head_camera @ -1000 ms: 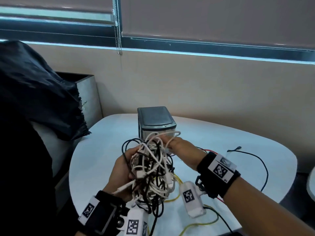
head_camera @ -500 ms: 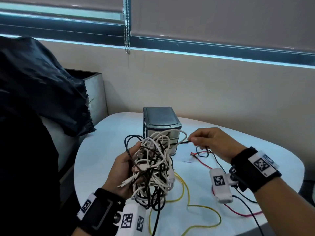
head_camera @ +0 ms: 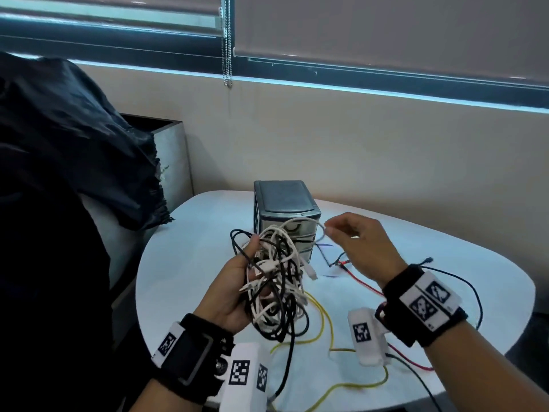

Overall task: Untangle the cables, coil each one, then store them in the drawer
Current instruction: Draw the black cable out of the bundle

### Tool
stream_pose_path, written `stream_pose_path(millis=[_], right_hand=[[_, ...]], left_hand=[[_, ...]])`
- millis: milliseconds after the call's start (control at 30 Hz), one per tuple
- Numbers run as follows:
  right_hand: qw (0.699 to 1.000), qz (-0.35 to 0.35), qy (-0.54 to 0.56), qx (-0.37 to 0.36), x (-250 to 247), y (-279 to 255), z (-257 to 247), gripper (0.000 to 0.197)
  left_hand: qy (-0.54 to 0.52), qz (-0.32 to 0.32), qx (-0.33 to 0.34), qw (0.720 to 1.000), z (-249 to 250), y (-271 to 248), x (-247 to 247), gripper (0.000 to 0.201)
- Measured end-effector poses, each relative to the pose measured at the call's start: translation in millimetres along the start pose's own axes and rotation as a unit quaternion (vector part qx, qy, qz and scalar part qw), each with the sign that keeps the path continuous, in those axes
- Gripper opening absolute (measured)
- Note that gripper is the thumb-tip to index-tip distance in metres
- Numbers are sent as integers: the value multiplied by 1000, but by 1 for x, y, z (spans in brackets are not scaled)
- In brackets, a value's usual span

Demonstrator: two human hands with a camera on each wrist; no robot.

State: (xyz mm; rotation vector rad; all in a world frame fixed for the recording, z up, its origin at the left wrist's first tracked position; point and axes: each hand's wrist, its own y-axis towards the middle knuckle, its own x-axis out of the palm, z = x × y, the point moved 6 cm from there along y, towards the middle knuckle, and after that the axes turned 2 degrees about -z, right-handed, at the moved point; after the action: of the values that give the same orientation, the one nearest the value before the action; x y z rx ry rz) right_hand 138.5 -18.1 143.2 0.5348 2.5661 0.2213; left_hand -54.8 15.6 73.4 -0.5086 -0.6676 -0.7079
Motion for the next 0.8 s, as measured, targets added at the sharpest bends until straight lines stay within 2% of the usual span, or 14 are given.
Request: stream_pose_path(millis=[33, 67, 133, 200, 300, 433, 567, 700, 800], right_hand=[[998, 51, 10, -20, -5, -9, -8, 8], [997, 67, 25, -42, -5, -19, -18, 10], [995, 20, 24, -100, 8, -44, -38, 8], [985, -37, -47, -164, 26, -67, -50, 5], [954, -43, -192, -225, 43, -85, -44, 28], [922, 3, -299, -246, 47, -86, -31, 42], [930, 69, -261, -249, 45, -87, -25, 39], [927, 69, -251, -270, 51, -87, -27, 49], [941, 85, -221, -241, 53, -85, -24, 47]], left_hand=[[-1, 20, 12, 1000, 2, 3, -3, 58], [-7, 40, 25, 999, 4, 4, -3, 55], [-11, 81, 50, 995, 6, 9, -7, 50], [-5, 115, 62, 991, 5, 12, -11, 43], [-13, 139, 62, 988, 4, 13, -8, 27], [-41, 115, 68, 990, 3, 7, 2, 26], [-47, 65, 96, 992, 8, -1, 16, 15], [-66, 49, 113, 990, 12, -6, 20, 16], [-91, 32, 125, 987, 15, -9, 22, 15]])
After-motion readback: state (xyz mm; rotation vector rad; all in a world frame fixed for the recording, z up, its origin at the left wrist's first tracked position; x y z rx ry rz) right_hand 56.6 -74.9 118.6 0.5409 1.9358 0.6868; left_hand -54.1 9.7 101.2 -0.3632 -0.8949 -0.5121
